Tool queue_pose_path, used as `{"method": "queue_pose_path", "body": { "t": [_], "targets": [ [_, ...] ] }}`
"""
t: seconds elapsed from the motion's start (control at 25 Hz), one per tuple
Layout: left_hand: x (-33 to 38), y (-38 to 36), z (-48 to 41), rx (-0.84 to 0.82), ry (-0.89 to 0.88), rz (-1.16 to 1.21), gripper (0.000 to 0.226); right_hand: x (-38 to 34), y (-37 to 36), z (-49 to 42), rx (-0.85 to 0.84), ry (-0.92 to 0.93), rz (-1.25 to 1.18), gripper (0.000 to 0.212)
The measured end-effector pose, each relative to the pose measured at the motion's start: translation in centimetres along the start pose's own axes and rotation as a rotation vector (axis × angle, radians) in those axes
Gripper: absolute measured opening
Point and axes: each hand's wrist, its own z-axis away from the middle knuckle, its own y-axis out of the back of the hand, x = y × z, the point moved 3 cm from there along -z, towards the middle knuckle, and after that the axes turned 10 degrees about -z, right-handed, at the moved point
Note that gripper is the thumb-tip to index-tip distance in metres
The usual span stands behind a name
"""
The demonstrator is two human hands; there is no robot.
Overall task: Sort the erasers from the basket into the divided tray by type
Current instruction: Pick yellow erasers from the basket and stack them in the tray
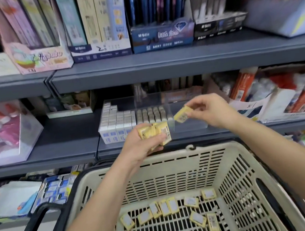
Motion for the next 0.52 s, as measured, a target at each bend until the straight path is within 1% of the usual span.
{"method": "queue_pose_path", "body": {
  "t": [0.04, 0.08, 0.12, 0.2, 0.28, 0.36, 0.44, 0.52],
  "targets": [
    [0.4, 0.1, -0.9, 0.022, -0.015, -0.021, 0.041, -0.1, 0.4, -1.3, 0.042, 0.006, 0.094, 0.016],
    [0.5, 0.1, -1.6, 0.046, -0.022, -0.031, 0.041, 0.0, 0.5, -2.4, 0.049, 0.017, 0.192, 0.017],
    [0.5, 0.2, -2.2, 0.07, -0.023, -0.033, 0.041, 0.3, 0.3, -3.3, 0.018, 0.021, 0.277, 0.019],
    [0.2, 0.2, -3.2, 0.097, -0.016, -0.036, 0.04, 1.2, -0.7, -4.6, -0.119, -0.016, 0.39, 0.021],
    [-0.4, 0.1, -3.8, 0.093, -0.001, -0.042, 0.04, 2.5, -2.4, -5.4, -0.289, -0.085, 0.406, 0.023],
    [-1.1, 0.0, -4.1, 0.077, 0.011, -0.039, 0.04, 3.7, -3.6, -5.7, -0.404, -0.153, 0.391, 0.025],
    [-1.6, -0.1, -4.4, 0.059, 0.013, -0.043, 0.04, 4.4, -4.0, -6.1, -0.452, -0.198, 0.374, 0.029],
    [-1.8, -0.5, -4.6, 0.037, 0.014, -0.019, 0.04, 4.4, -3.9, -6.1, -0.481, -0.194, 0.401, 0.034]
  ]
}}
